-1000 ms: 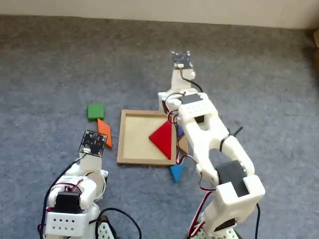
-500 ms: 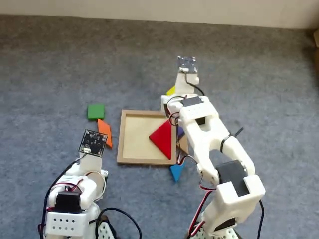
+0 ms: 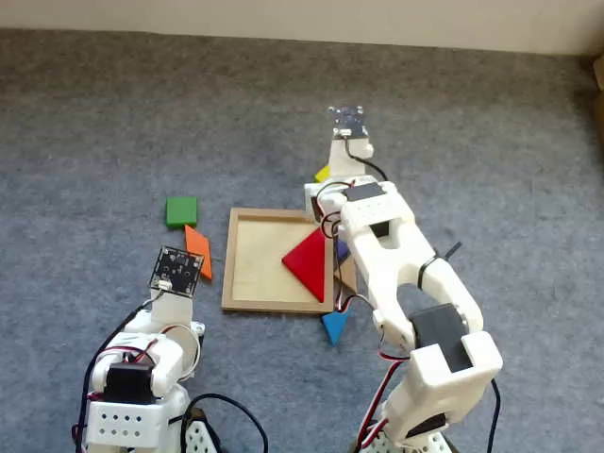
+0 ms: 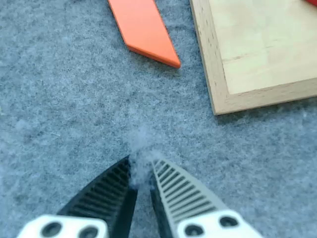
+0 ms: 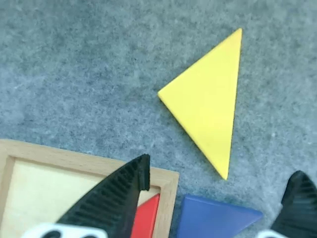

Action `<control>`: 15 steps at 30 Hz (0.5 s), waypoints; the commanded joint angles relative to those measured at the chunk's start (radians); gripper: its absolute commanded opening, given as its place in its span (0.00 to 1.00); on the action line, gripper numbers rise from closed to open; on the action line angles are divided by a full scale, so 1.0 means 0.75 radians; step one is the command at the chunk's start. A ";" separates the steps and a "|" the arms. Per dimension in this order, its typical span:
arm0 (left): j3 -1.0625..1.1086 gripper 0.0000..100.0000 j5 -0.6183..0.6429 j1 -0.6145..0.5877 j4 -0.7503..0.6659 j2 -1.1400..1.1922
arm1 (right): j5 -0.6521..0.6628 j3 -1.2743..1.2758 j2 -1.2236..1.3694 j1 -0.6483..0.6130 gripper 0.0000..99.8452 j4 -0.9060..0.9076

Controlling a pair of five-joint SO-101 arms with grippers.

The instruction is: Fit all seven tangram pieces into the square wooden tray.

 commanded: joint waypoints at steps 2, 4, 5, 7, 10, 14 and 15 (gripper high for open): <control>0.026 0.01 -0.010 -0.011 0.008 -0.066 | 0.029 -0.015 -0.021 0.015 0.40 -0.183; 0.026 0.01 -0.010 -0.011 0.008 -0.066 | 0.029 -0.028 0.017 0.015 0.40 -0.195; 0.026 0.01 -0.010 -0.011 0.008 -0.066 | 0.029 -0.028 0.040 0.015 0.40 -0.195; 0.026 0.01 -0.010 -0.011 0.008 -0.066 | 0.029 -0.028 0.099 0.015 0.40 -0.197; 0.026 0.01 -0.010 -0.011 0.008 -0.066 | 0.029 -0.060 0.195 0.015 0.40 -0.234; 0.026 0.01 -0.010 -0.011 0.008 -0.066 | 0.031 -0.157 0.316 0.036 0.40 -0.347; 0.026 0.01 -0.010 -0.011 0.008 -0.066 | 0.039 -0.171 0.341 0.048 0.40 -0.361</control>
